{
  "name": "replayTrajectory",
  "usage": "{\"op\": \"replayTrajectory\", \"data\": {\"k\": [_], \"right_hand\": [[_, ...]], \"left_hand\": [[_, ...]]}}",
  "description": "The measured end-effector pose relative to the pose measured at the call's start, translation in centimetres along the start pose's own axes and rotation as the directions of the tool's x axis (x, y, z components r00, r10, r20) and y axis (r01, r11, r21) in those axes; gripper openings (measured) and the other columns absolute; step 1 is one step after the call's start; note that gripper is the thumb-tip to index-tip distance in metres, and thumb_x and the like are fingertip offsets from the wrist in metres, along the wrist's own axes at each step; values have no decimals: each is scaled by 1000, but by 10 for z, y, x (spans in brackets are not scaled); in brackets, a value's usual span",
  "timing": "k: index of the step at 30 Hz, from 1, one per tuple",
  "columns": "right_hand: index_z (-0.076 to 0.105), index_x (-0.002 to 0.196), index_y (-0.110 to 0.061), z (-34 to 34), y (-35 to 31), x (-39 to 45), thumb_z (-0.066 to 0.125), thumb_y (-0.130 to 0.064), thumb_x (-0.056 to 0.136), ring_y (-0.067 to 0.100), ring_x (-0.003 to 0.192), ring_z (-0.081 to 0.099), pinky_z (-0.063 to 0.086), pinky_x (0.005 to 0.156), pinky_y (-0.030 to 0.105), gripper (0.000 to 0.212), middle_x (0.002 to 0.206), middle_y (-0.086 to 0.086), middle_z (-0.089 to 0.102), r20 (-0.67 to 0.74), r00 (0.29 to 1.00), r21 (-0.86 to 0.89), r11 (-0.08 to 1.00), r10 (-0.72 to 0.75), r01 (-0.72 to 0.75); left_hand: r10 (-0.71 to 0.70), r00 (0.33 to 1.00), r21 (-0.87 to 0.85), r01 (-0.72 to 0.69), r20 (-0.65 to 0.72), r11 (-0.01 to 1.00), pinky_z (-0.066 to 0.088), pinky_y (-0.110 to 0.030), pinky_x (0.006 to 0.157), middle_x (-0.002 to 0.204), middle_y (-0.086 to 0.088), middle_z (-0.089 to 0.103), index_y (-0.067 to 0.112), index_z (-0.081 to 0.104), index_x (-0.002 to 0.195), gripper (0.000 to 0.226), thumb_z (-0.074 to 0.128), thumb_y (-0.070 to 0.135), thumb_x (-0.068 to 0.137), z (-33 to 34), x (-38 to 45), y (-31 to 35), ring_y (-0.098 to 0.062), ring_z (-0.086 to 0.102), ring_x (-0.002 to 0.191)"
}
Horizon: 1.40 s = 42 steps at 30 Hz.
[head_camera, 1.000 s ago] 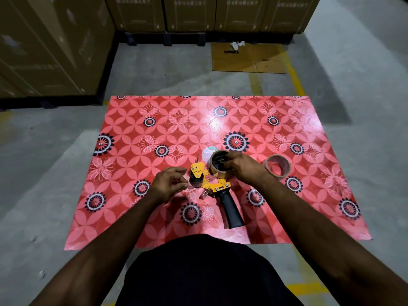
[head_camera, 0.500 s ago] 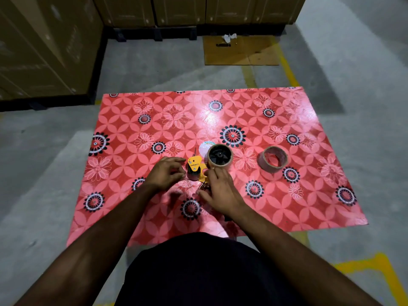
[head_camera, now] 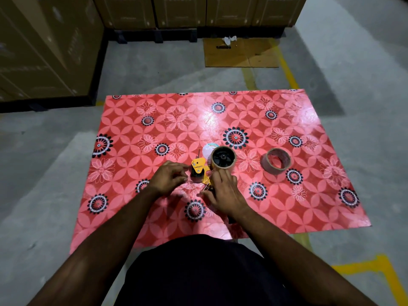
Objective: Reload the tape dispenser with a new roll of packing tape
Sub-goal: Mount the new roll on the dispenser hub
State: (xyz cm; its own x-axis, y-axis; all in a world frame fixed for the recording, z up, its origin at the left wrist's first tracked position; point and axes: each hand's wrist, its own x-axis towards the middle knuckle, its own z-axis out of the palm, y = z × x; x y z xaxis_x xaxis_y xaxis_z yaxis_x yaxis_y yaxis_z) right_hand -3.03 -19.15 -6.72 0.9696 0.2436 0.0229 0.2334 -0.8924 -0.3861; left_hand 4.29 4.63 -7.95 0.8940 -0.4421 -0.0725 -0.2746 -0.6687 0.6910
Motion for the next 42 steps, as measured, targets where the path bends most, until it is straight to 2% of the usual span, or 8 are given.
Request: {"op": "replayTrajectory", "data": {"k": [6, 14, 24, 30, 33, 36, 39, 42], "right_hand": [[42, 109, -19, 4, 2, 4, 41, -66, 87, 18, 102, 39, 37, 88, 38, 51, 109, 1, 46, -9, 1000, 8, 1000, 5, -5], [53, 114, -19, 6, -2, 9, 42, -68, 86, 19, 109, 44, 36, 91, 40, 58, 114, 1, 53, -15, 997, 43, 996, 76, -75], [59, 111, -18, 10, -3, 14, 55, -45, 95, 21, 109, 45, 41, 90, 42, 32, 113, 2, 54, -103, 983, 48, 988, 149, -145], [53, 113, -22, 7, 2, 9, 59, -45, 90, 17, 107, 41, 44, 91, 42, 33, 111, -1, 50, -128, 984, 133, 985, 127, -110], [45, 118, -24, 3, 17, 5, 69, -54, 80, 16, 108, 37, 42, 95, 38, 55, 114, -1, 44, -56, 972, 127, 967, 230, -222], [42, 122, -20, -1, 33, -3, 75, -70, 65, 15, 108, 44, 45, 91, 33, 83, 117, -1, 45, 75, 933, 211, 908, 353, -361], [46, 106, -22, -5, 44, -10, 77, -77, 56, 9, 86, 57, 45, 63, 27, 81, 98, -7, 58, 202, 877, 358, 801, 435, -480], [51, 83, -18, -11, 52, -8, 77, -73, 62, 11, 68, 55, 35, 56, 28, 65, 75, -6, 58, 300, 831, 356, 753, 468, -553]], "left_hand": [[-18, 999, -11, 19, 51, 1000, 38, -33, 91, 125, 11, 67, 34, 64, 76, 18, 72, 20, 85, -1, 0, 2, -17, 54, 114], [-22, 998, -4, 23, 57, 1000, 35, -31, 86, 129, 14, 63, 24, 69, 78, 8, 70, 19, 85, 1, -2, 0, -15, 48, 113], [-7, 1000, -9, 7, 23, 1000, 36, -31, 82, 126, 13, 65, 43, 58, 73, 27, 71, 24, 85, 1, -8, 5, -13, 49, 109], [-99, 995, -72, 98, -11, 993, 50, -35, 89, 107, 13, 73, 30, 75, 77, 6, 79, 26, 77, -1, -7, 2, -8, 62, 102], [-177, 984, -134, 180, 38, 974, 58, -33, 80, 87, 14, 76, 31, 78, 81, 9, 83, 26, 75, -2, -9, 0, -2, 71, 82], [-213, 974, -158, 222, 74, 962, 58, -28, 80, 87, 15, 77, 35, 77, 94, 23, 84, 28, 74, -4, -13, -1, 1, 71, 81], [-306, 951, -128, 308, 39, 943, 59, -31, 80, 84, 11, 76, 32, 71, 116, 48, 85, 21, 72, -3, -22, -7, -6, 72, 81], [-432, 899, -216, 408, -75, 887, 58, -26, 74, 71, 8, 74, 21, 69, 119, 48, 82, 12, 74, -1, -33, -15, -10, 72, 70]]}}
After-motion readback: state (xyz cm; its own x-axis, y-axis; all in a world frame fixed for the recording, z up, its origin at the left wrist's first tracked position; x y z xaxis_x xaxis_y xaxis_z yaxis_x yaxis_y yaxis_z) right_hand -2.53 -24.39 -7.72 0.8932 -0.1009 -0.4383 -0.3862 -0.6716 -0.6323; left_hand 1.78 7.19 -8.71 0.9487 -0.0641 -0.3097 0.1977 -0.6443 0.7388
